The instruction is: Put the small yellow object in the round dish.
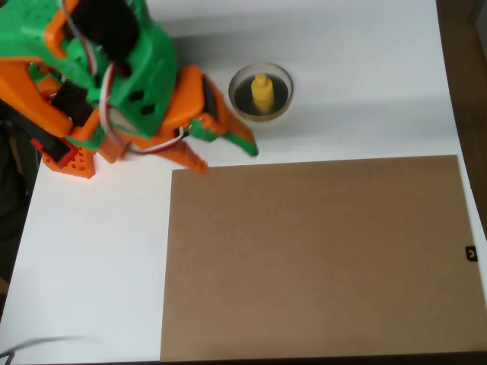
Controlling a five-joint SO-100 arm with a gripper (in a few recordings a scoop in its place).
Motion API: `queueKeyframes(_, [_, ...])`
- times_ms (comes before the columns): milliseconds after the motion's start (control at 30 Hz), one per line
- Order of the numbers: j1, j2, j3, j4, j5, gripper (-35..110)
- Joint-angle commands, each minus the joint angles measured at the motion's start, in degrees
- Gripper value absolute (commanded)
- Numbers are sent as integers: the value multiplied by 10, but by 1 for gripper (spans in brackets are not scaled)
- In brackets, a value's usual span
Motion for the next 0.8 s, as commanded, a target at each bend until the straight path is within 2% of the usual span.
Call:
queueKeyframes(0, [66, 47, 16, -11, -22, 21])
queueKeyframes(333, [212, 93, 96, -97, -17, 21])
queueKeyframes(767, [385, 172, 186, -229, 115, 20])
